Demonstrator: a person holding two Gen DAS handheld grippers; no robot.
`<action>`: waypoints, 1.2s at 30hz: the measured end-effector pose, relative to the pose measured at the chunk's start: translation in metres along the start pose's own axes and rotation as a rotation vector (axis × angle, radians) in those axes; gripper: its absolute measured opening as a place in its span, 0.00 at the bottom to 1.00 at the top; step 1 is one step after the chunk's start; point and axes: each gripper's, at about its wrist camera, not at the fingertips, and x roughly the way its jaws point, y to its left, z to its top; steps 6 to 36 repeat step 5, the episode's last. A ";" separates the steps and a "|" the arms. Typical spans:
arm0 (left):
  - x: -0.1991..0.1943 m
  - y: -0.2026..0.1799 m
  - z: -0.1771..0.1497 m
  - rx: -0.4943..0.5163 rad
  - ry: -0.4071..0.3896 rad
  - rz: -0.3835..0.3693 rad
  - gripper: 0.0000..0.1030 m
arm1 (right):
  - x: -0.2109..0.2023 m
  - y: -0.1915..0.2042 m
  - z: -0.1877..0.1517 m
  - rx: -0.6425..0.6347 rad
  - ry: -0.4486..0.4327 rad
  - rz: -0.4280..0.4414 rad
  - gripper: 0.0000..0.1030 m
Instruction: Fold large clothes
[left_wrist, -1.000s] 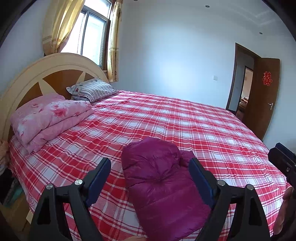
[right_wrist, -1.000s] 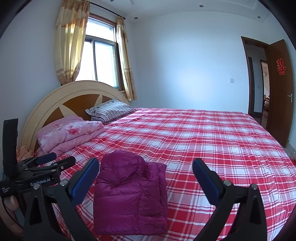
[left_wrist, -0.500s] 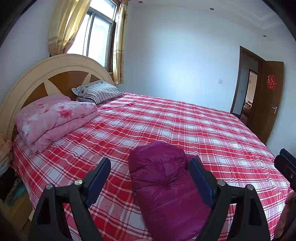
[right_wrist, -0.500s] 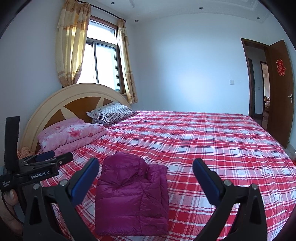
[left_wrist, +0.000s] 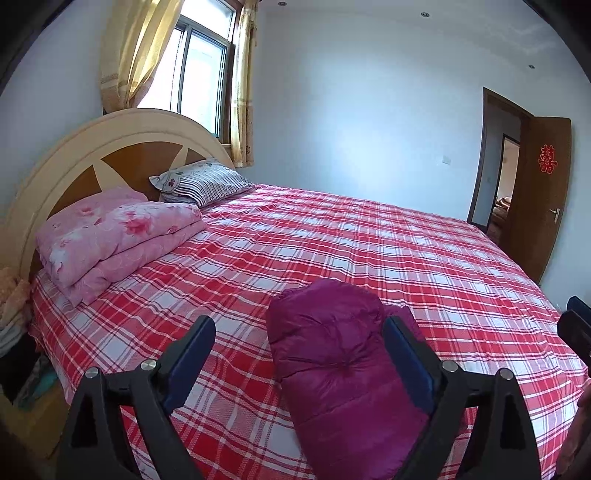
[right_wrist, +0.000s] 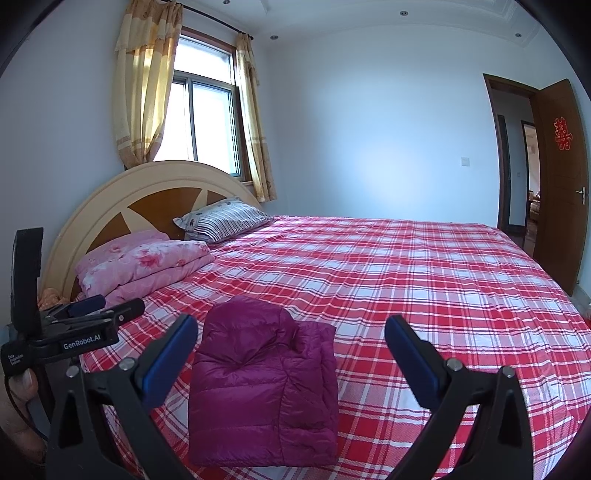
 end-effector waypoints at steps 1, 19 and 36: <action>0.000 -0.002 -0.001 0.006 -0.001 0.000 0.90 | 0.000 0.000 -0.001 0.001 0.002 0.001 1.00; 0.004 -0.004 -0.002 0.010 0.012 -0.017 0.90 | 0.002 -0.001 -0.003 0.001 0.010 0.000 1.00; 0.004 -0.004 -0.002 0.010 0.012 -0.017 0.90 | 0.002 -0.001 -0.003 0.001 0.010 0.000 1.00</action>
